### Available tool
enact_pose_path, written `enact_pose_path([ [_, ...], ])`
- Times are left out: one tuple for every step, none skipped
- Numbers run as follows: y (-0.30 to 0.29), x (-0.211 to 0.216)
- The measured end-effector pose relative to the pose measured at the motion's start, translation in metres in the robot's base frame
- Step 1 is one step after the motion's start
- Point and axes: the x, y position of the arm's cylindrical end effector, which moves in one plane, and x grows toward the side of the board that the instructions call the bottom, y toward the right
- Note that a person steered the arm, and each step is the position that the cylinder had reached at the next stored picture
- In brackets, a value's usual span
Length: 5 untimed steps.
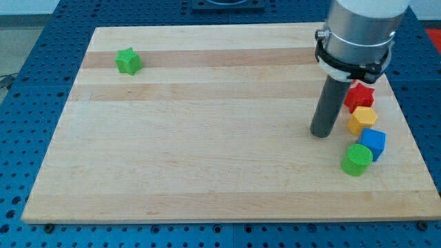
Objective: Move the blue cube slightly to the left
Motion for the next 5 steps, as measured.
enact_pose_path([
  [0.013, 0.009],
  [0.020, 0.011],
  [0.024, 0.018],
  [0.024, 0.033],
  [0.024, 0.052],
])
